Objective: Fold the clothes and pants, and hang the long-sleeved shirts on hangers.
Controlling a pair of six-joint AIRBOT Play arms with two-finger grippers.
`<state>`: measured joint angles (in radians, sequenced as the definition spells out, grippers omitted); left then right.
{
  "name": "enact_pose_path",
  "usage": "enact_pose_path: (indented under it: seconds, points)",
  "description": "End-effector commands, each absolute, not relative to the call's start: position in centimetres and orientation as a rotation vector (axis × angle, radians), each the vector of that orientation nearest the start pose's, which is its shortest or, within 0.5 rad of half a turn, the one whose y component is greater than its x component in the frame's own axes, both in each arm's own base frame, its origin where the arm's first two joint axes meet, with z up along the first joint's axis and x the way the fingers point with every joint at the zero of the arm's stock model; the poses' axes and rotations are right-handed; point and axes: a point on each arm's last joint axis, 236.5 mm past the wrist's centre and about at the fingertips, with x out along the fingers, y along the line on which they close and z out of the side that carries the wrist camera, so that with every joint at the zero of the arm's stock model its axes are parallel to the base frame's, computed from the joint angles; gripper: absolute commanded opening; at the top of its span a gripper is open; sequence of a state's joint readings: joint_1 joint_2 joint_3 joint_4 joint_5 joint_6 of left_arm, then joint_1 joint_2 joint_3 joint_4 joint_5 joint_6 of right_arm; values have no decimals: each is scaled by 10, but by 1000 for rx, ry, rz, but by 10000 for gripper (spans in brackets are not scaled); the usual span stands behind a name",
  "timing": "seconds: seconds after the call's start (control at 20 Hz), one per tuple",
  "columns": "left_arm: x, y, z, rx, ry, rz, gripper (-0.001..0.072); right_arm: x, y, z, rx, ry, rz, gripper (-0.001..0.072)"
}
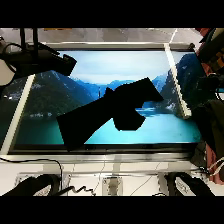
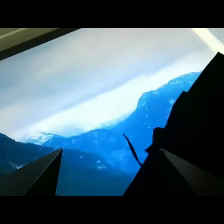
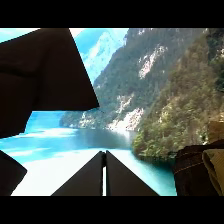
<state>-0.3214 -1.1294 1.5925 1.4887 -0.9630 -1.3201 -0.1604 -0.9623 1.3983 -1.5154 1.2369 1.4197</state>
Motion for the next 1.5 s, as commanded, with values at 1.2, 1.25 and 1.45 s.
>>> enact_pose_path:
  seconds: [1.2,1.25,1.45]
  points:
    - [423,-159,287,261,456,-433,708,345,-51,65,40,1181,-35,15]
    - [423,-159,287,261,456,-433,708,335,-33,31,111,1257,20,14]
    - [423,-159,287,261,457,-433,708,298,81,-47,434,1390,493,15]
